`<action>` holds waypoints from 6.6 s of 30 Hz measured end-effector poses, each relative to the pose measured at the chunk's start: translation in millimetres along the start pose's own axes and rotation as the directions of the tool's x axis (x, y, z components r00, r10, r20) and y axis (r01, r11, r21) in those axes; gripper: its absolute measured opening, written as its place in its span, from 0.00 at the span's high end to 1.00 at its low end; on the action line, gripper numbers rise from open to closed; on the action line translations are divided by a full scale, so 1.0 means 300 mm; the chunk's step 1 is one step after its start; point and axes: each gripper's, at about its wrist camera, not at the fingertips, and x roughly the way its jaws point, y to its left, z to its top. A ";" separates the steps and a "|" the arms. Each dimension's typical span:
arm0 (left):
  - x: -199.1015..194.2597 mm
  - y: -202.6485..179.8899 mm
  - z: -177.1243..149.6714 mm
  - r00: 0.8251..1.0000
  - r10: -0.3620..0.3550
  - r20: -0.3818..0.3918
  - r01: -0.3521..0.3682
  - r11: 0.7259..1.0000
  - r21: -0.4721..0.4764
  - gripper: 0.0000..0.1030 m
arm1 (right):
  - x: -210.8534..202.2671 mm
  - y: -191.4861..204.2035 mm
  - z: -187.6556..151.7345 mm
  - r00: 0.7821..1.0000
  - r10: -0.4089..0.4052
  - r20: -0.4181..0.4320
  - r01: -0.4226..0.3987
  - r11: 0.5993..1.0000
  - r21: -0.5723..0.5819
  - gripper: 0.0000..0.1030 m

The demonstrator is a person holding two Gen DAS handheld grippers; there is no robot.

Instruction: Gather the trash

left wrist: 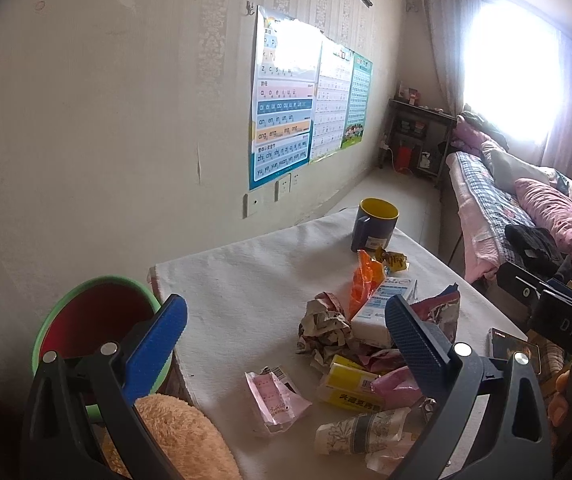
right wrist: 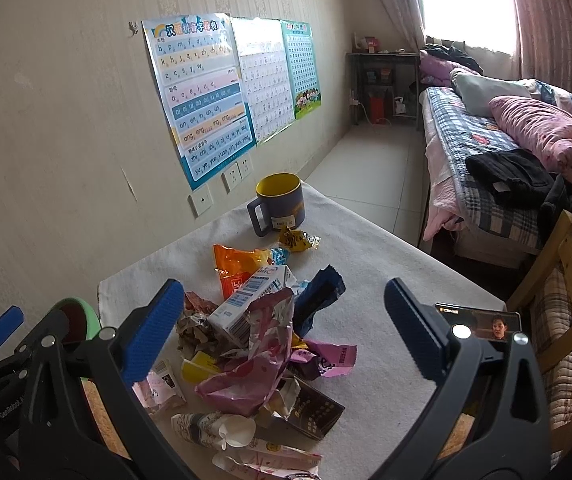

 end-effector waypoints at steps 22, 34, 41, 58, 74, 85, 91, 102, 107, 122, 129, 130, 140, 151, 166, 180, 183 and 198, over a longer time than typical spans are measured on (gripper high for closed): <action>0.095 0.003 -0.064 0.988 -0.092 -0.124 0.091 0.996 -0.016 0.11 | 0.055 -0.048 -0.047 0.997 -0.024 -0.071 0.024 1.000 0.003 0.04; 0.397 0.038 -0.228 0.885 -0.100 -0.455 0.046 0.991 -0.129 0.40 | 0.086 -0.116 -0.116 0.986 -0.025 -0.163 0.028 0.999 0.016 0.04; 0.461 0.014 -0.306 0.836 -0.091 -0.541 0.047 0.994 -0.094 0.64 | 0.096 -0.107 -0.124 0.982 0.003 -0.188 -0.002 1.000 0.009 0.04; 0.219 0.056 -0.144 0.937 -0.082 -0.339 0.069 0.996 -0.050 0.75 | 0.191 -0.087 -0.141 0.952 0.127 -0.280 -0.112 0.991 0.068 0.12; 0.124 0.124 -0.069 0.972 -0.079 -0.222 0.060 0.994 -0.088 0.75 | 0.173 0.023 -0.098 0.935 0.223 -0.277 -0.233 0.973 -0.001 0.84; 0.106 0.370 -0.051 0.980 0.090 -0.179 -0.113 0.986 -0.122 0.75 | 0.156 0.235 -0.058 0.900 0.318 -0.299 -0.348 0.936 -0.051 0.84; 0.121 0.529 -0.099 0.964 0.152 -0.219 -0.193 0.965 -0.178 0.74 | 0.173 0.407 -0.066 0.870 0.366 -0.329 -0.417 0.904 -0.096 0.84; 0.158 0.686 -0.165 0.944 0.189 -0.270 -0.257 0.936 -0.240 0.74 | 0.217 0.651 -0.082 0.829 0.406 -0.384 -0.487 0.862 -0.141 0.84; 0.189 0.736 -0.192 0.936 0.176 -0.305 -0.267 0.920 -0.288 0.74 | 0.256 0.763 -0.098 0.811 0.413 -0.415 -0.515 0.840 -0.170 0.84; 0.225 0.777 -0.213 0.924 0.217 -0.315 -0.310 0.907 -0.284 0.44 | 0.269 1.038 -0.207 0.821 0.375 -0.430 -0.544 0.742 -0.391 0.55; 0.198 0.753 -0.199 0.927 0.223 -0.301 -0.307 0.914 -0.267 0.32 | 0.246 0.973 -0.188 0.817 0.403 -0.412 -0.546 0.770 -0.330 0.53; 0.194 0.748 -0.197 0.927 0.225 -0.302 -0.308 0.914 -0.263 0.32 | 0.241 0.959 -0.184 0.816 0.407 -0.410 -0.546 0.774 -0.320 0.53; 0.164 0.579 -0.138 0.946 0.172 -0.275 -0.229 0.955 -0.190 0.32 | 0.179 0.702 -0.114 0.831 0.423 -0.360 -0.513 0.833 -0.206 0.53; 0.159 0.226 -0.114 0.953 -0.090 -0.290 0.123 0.988 0.097 0.29 | 0.155 0.196 -0.111 0.903 0.273 -0.333 -0.306 0.951 -0.051 0.47; 0.285 -0.290 -0.325 0.734 -0.220 -0.643 0.582 0.690 0.430 0.29 | 0.171 -0.208 -0.192 0.922 0.197 -0.334 -0.141 0.973 0.183 0.47; 0.331 -0.278 -0.311 0.710 -0.266 -0.652 0.510 0.832 0.216 0.55 | 0.195 -0.249 -0.258 0.899 0.208 -0.386 -0.133 0.968 0.212 0.47; 0.336 -0.228 -0.293 0.721 -0.237 -0.651 0.439 0.883 0.165 0.57 | 0.214 -0.235 -0.283 0.892 0.193 -0.409 -0.127 0.975 0.182 0.47; 0.347 -0.193 -0.316 0.713 -0.202 -0.671 0.413 0.894 0.171 0.29 | 0.267 -0.206 -0.342 0.859 0.190 -0.475 -0.136 0.980 0.147 0.43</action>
